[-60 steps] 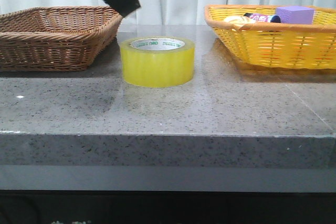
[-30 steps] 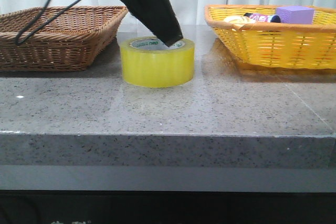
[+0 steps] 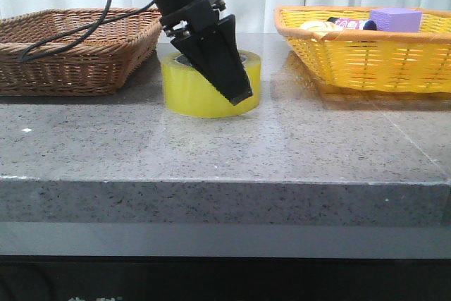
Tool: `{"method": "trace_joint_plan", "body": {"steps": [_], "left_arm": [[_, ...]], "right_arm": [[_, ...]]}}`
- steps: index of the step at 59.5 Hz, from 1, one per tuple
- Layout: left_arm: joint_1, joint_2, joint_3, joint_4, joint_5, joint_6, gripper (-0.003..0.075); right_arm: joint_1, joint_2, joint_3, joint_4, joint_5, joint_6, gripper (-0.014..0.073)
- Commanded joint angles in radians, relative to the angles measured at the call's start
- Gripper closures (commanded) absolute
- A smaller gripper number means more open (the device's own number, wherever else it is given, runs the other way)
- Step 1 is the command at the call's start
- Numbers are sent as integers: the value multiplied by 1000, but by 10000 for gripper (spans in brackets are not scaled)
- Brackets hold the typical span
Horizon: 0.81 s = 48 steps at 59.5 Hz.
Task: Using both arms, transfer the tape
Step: 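Lower the left gripper into the tape roll's hole and grip its rim, then lift the tape roll with the left gripper over the brown basket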
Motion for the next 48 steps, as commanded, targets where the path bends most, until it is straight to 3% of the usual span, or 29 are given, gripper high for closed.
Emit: {"method": "trace_joint_plan", "body": {"steps": [1, 12, 20, 25, 37, 48], "left_arm": [[-5, -47, -30, -45, 40, 2, 274], [-26, -26, -30, -3, 30, -7, 328], [-64, -13, -30, 122, 21, -51, 369], [-82, -13, -30, 195, 4, -79, 440], [-82, -15, -62, 180, 25, -84, 631], [-80, -16, -155, 183, 54, -160, 646]], "right_arm": [[-5, -11, -26, 1, -72, -1, 139], [-5, -11, -26, 1, -72, -1, 139], [-5, -11, -26, 1, -72, -1, 139], [-5, -11, -26, 1, -72, -1, 139], [-5, -11, -26, 1, -72, -1, 139], [-5, -11, -26, 1, -72, -1, 139]]}}
